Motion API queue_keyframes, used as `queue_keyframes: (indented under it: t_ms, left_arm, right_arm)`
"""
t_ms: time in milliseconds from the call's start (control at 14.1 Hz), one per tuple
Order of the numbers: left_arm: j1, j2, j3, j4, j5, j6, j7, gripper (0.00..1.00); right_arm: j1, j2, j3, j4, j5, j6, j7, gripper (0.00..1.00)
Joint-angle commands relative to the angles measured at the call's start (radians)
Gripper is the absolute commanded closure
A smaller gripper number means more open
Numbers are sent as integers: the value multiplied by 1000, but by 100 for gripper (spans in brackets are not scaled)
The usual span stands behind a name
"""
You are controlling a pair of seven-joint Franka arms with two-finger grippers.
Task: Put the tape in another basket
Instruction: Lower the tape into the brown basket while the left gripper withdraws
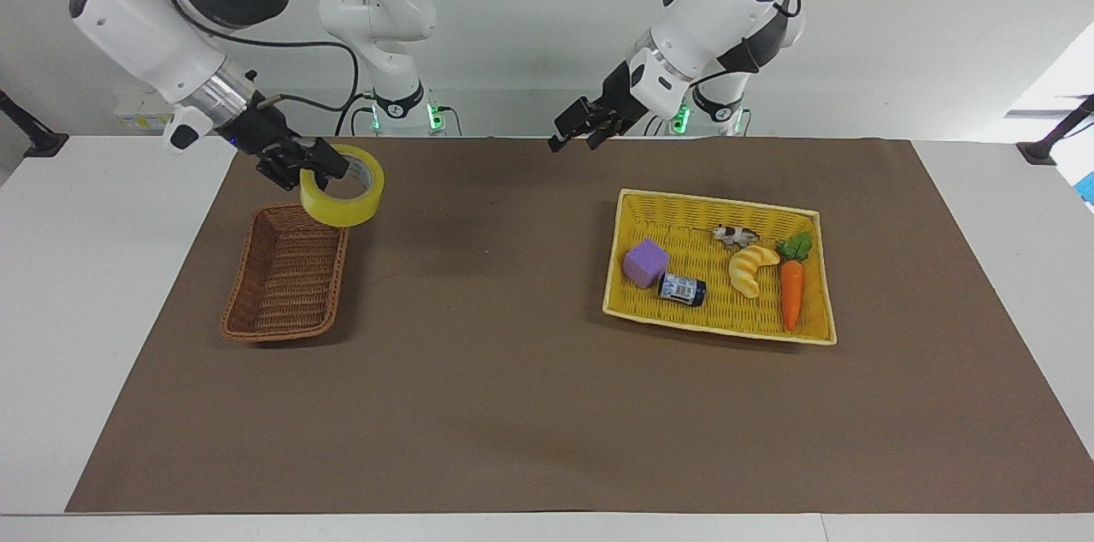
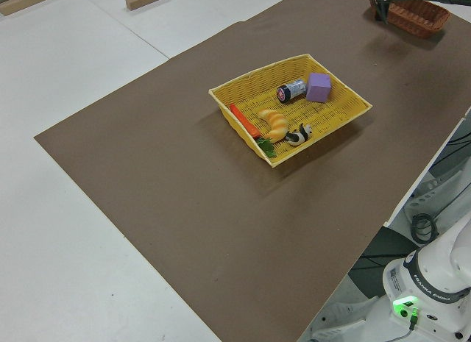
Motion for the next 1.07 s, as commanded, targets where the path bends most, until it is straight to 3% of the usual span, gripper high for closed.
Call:
queue_keyframes:
  t_ms: [0, 284, 569, 853, 924, 995]
  left_arm:
    - [72, -23, -8, -26, 107, -20, 125, 0]
    - [145, -17, -8, -18, 310, -32, 248, 0]
    - [182, -2, -8, 13, 396, -67, 294, 0]
    - [186, 31, -8, 85, 422, -130, 294, 0]
    - [181, 52, -8, 117, 456, -158, 296, 0]
    - [176, 61, -9, 140, 482, -170, 302, 0]
  right_arm:
    - [-30, 25, 13, -53, -7, 48, -63, 100]
    - [-78, 96, 13, -67, -9, 111, -176, 100]
    - [-93, 171, 13, -67, -9, 169, -251, 100]
    - [-95, 192, 13, -68, -9, 197, -277, 95]
    - [-93, 193, 13, -68, -9, 199, -279, 79]
    - [-93, 194, 13, -68, -9, 199, -279, 52]
